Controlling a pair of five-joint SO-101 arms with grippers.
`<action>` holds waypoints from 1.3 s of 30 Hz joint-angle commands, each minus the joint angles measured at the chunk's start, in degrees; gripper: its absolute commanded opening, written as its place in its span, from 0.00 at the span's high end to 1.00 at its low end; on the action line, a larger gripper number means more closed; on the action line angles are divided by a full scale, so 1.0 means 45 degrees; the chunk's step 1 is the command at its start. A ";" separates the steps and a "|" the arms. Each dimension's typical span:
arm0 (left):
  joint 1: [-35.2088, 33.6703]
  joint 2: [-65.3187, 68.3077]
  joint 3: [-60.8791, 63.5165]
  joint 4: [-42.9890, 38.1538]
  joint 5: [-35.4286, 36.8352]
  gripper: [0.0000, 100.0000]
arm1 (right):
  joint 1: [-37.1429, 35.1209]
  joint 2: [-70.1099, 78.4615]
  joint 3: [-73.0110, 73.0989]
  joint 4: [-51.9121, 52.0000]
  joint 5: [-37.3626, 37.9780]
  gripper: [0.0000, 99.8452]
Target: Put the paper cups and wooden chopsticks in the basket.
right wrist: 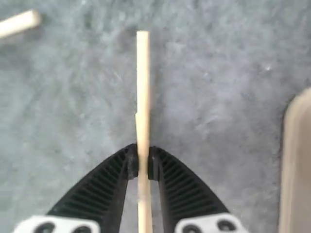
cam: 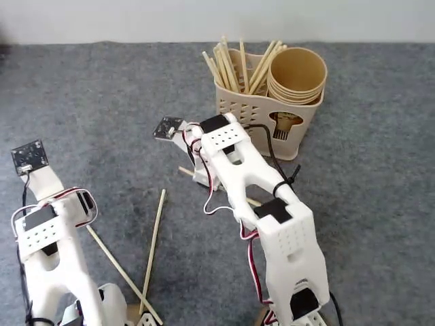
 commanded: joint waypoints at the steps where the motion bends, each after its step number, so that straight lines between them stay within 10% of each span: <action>1: -0.0020 -0.0371 -0.0068 -0.0215 -0.0215 0.84 | -0.0127 -0.2217 -0.0274 0.0830 -0.0195 0.99; 18: -0.0020 -0.0371 0.0283 -0.0996 -0.0215 0.84 | -0.0400 -1.0344 -0.0274 0.0205 -0.1934 0.99; 39: -0.0020 -0.0371 0.0283 -0.0996 -0.0195 0.84 | 0.2335 -1.3529 -0.0195 -0.8840 -0.5705 0.99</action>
